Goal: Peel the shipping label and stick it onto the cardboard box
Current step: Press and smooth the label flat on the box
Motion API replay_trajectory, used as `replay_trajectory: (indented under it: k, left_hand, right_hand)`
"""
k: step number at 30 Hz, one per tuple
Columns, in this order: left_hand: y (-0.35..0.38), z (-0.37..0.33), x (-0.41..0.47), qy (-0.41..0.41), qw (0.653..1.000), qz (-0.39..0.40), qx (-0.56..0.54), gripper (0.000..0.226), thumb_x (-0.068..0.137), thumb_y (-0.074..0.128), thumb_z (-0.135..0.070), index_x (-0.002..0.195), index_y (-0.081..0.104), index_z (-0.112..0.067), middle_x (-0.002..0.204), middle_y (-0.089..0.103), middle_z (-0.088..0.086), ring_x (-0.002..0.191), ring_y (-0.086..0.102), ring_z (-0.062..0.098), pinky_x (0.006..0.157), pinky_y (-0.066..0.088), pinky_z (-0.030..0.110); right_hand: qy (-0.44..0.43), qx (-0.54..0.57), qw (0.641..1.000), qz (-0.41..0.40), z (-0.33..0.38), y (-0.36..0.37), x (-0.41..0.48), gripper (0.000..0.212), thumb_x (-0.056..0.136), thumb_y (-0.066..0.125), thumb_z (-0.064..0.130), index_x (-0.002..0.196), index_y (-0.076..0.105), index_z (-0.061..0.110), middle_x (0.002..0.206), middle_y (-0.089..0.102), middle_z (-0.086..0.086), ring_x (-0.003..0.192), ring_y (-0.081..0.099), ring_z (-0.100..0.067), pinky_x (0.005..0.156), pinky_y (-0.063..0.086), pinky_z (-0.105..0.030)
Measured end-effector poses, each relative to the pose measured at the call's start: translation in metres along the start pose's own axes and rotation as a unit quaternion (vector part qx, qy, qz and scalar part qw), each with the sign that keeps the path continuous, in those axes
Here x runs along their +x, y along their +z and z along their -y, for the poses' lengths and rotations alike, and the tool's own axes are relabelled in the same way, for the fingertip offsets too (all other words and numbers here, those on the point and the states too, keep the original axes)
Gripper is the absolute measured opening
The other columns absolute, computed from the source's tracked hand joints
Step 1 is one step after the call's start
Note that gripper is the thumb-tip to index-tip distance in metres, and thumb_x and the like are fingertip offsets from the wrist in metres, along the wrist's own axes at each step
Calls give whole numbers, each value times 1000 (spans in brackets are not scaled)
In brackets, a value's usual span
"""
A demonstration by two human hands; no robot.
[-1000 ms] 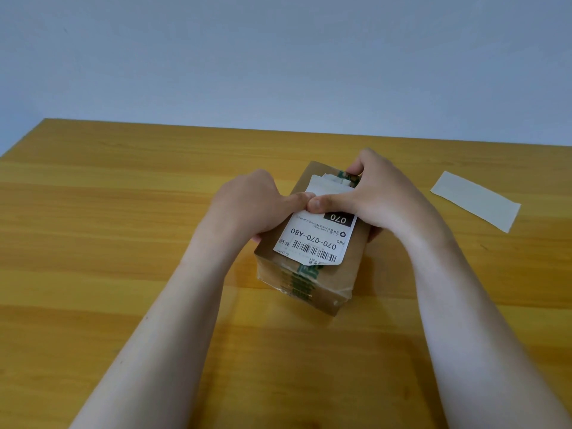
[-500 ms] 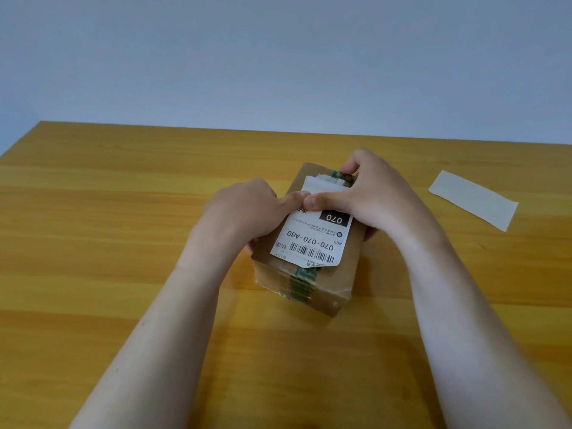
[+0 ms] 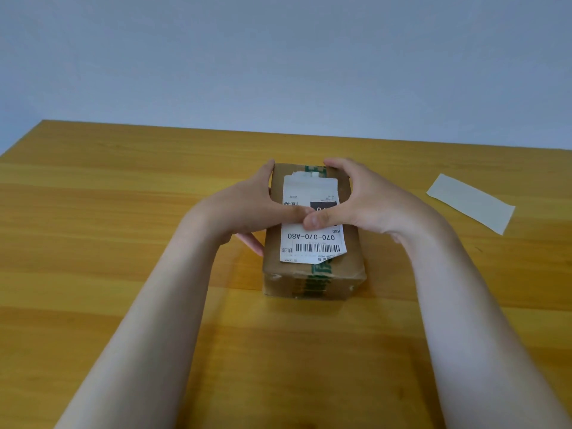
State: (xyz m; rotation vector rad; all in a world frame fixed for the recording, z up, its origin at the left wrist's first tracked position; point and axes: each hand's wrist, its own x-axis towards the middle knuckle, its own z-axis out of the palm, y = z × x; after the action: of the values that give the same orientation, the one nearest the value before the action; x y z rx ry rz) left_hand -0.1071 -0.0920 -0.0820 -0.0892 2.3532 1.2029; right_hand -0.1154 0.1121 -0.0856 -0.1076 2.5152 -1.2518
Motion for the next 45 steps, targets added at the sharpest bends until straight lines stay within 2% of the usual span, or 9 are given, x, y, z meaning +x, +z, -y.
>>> replay_trajectory:
  k: [6, 13, 19, 24, 33, 37, 41, 43, 45]
  left_hand:
    - [0, 3, 7, 24, 999, -24, -30, 95, 81, 88, -37, 158, 32, -42, 110, 66, -13, 81, 79, 13, 57, 66, 37]
    - [4, 7, 16, 47, 994, -67, -73, 60, 83, 87, -34, 133, 54, -33, 92, 77, -5, 62, 77, 7, 48, 58, 27]
    - [5, 9, 22, 54, 991, -99, -75, 44, 83, 85, -40, 117, 59, -28, 89, 80, 0, 62, 77, 8, 47, 56, 25]
    - [14, 9, 28, 66, 980, -144, -117, 42, 84, 85, -37, 107, 61, -12, 88, 72, -2, 49, 67, -4, 39, 47, 18]
    - [20, 13, 32, 84, 972, -185, -122, 36, 85, 83, -44, 88, 60, -17, 85, 74, 4, 52, 63, 4, 37, 41, 17]
    - [21, 13, 36, 88, 972, -197, -89, 34, 90, 77, -48, 82, 60, -19, 79, 74, 2, 57, 63, 12, 38, 41, 19]
    - [9, 7, 22, 71, 979, -174, -73, 38, 99, 63, -53, 95, 70, -16, 79, 71, -3, 58, 67, 12, 40, 49, 20]
    - [-1, 6, 13, 69, 988, -127, -50, 45, 97, 59, -63, 104, 76, -22, 90, 79, -4, 69, 75, 12, 60, 64, 31]
    - [-10, 8, 6, 80, 995, -64, -4, 54, 90, 64, -68, 121, 74, -25, 104, 80, -9, 96, 77, 18, 88, 65, 47]
  right_hand:
    - [4, -8, 999, -38, -1, 1, 1, 110, 56, 99, 50, 149, 43, 32, 143, 48, 7, 111, 53, -11, 71, 41, -19]
    - [20, -23, 997, -73, -1, 5, 1, 96, 55, 95, 61, 132, 47, 29, 129, 58, 5, 101, 61, -9, 62, 42, -28]
    - [32, -28, 996, -84, 1, 7, 0, 87, 57, 92, 68, 123, 51, 28, 111, 61, 10, 92, 64, -7, 58, 43, -28]
    - [43, -5, 993, -110, -2, 9, 3, 67, 61, 92, 65, 102, 54, 28, 101, 71, 5, 87, 69, -13, 61, 44, -31]
    - [28, 9, 992, -126, 1, 11, 2, 60, 69, 92, 54, 98, 57, 15, 81, 62, 6, 67, 60, -11, 51, 38, -28]
    - [18, 5, 992, -121, -2, 11, 3, 62, 71, 90, 57, 102, 60, 14, 86, 63, 6, 73, 62, -12, 57, 42, -30]
    - [38, 51, 996, -69, -3, 4, 3, 59, 76, 84, 60, 118, 63, 24, 111, 67, 5, 99, 68, -14, 73, 51, -34]
    - [26, 77, 996, -44, -3, -2, 3, 70, 71, 87, 62, 129, 65, 30, 127, 64, 6, 115, 65, -15, 87, 54, -35]
    - [10, 69, 997, -14, -3, -6, 1, 96, 54, 94, 64, 139, 61, 36, 137, 57, 10, 124, 61, -16, 101, 51, -38]
